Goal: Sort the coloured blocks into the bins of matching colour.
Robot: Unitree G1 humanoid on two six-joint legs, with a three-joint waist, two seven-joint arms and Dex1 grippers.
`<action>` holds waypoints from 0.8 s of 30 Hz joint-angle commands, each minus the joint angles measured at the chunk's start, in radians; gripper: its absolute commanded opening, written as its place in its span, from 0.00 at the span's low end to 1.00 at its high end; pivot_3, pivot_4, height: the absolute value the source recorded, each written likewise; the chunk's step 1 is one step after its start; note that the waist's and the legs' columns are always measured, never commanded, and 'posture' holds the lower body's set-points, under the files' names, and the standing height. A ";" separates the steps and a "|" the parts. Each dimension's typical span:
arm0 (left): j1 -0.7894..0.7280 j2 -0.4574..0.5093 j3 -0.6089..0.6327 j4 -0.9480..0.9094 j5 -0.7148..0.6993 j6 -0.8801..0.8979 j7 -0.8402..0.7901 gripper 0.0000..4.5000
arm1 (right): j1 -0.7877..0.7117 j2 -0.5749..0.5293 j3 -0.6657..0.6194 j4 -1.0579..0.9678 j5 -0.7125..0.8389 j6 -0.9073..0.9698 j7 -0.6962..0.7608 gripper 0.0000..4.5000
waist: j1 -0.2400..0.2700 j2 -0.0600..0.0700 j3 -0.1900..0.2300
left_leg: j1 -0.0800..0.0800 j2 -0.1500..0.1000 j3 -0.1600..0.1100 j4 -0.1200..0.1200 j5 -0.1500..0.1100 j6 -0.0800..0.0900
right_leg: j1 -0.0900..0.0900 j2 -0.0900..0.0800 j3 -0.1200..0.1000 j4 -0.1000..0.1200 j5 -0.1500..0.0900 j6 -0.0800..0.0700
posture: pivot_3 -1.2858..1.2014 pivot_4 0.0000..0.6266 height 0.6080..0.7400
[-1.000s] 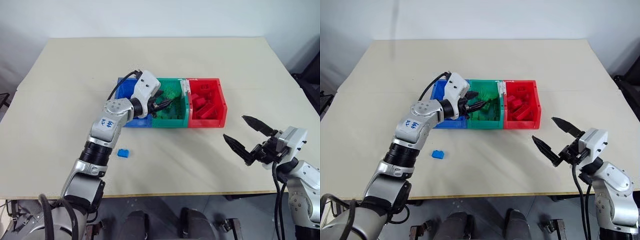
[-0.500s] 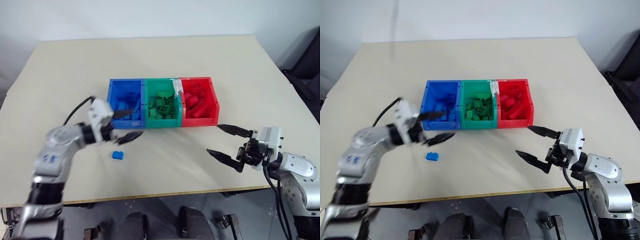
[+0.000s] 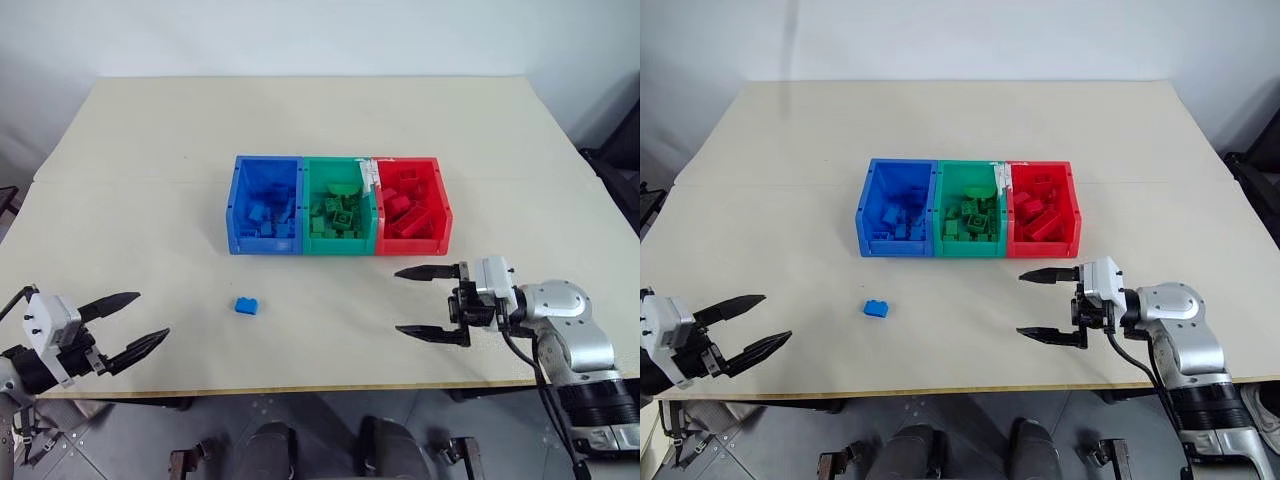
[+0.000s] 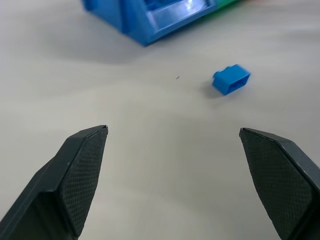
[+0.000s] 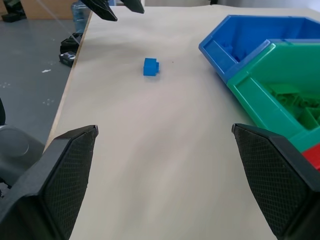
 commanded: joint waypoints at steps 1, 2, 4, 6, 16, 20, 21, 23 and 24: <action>-0.041 0.025 -0.080 -0.063 0.030 -0.036 -0.005 1.00 | -0.004 -0.013 -0.030 0.007 0.008 -0.028 0.024 1.00 | -0.001 0.000 0.000 | 0.000 0.000 0.000 0.000 0.000 0.000 | 0.000 0.000 0.000 0.000 0.000 0.000 | 0.52 0.24 1.00; -0.062 0.039 -0.122 -0.066 0.062 -0.066 -0.017 1.00 | 0.004 -0.019 -0.036 0.006 0.007 -0.032 0.026 1.00 | -0.001 0.000 0.000 | 0.000 0.000 0.000 0.000 0.000 0.000 | 0.000 0.000 0.000 0.000 0.000 0.000 | 0.52 0.24 1.00; -0.111 0.064 -0.192 -0.064 0.092 -0.085 -0.038 1.00 | 0.022 -0.038 -0.037 0.008 -0.014 -0.068 0.043 1.00 | -0.003 0.000 0.000 | 0.000 0.000 0.001 0.000 0.000 0.000 | 0.000 0.000 0.000 0.000 0.000 0.000 | 0.52 0.24 1.00; -0.186 0.098 -0.264 -0.038 0.113 -0.073 -0.063 1.00 | 0.053 -0.061 -0.045 0.008 -0.023 -0.079 0.050 1.00 | 0.001 0.000 0.000 | 0.000 -0.001 0.004 0.000 0.000 0.000 | 0.000 0.000 0.000 0.000 0.000 0.000 | 0.52 0.24 1.00; -0.610 0.186 -0.642 0.206 0.307 0.036 -0.221 1.00 | 0.183 -0.098 -0.124 -0.068 -0.007 -0.063 -0.017 1.00 | -0.014 0.000 0.000 | 0.000 0.000 0.008 -0.002 0.000 0.000 | -0.002 0.002 0.000 0.001 0.000 0.000 | 0.52 0.24 1.00; -0.682 0.176 -0.716 0.240 0.350 0.044 -0.247 0.96 | 0.236 -0.108 -0.149 -0.126 -0.001 -0.047 -0.042 1.00 | -0.013 0.000 0.000 | -0.001 0.000 0.009 -0.001 0.000 0.000 | -0.002 0.002 0.001 0.001 0.000 0.000 | 0.52 0.24 1.00; -0.691 0.176 -0.727 0.247 0.364 0.047 -0.245 0.91 | 0.248 -0.109 -0.155 -0.140 0.000 -0.043 -0.048 1.00 | -0.014 0.000 0.000 | 0.000 0.000 0.009 -0.001 0.000 0.000 | -0.002 0.002 0.001 0.001 0.000 0.000 | 0.52 0.24 1.00; -0.701 0.167 -0.743 0.254 0.377 0.063 -0.236 0.81 | 0.274 -0.112 -0.170 -0.173 0.002 -0.036 -0.067 1.00 | -0.013 0.000 0.000 | 0.000 0.000 0.009 -0.001 0.000 0.000 | -0.002 0.002 0.001 0.001 0.000 0.000 | 0.52 0.24 1.00; -0.706 0.161 -0.750 0.262 0.387 0.061 -0.231 0.74 | 0.285 -0.113 -0.174 -0.186 0.003 -0.033 -0.075 1.00 | -0.012 0.000 0.000 | 0.000 0.000 0.008 -0.001 0.000 0.000 | -0.002 0.002 0.001 0.001 0.000 0.000 | 0.52 0.24 1.00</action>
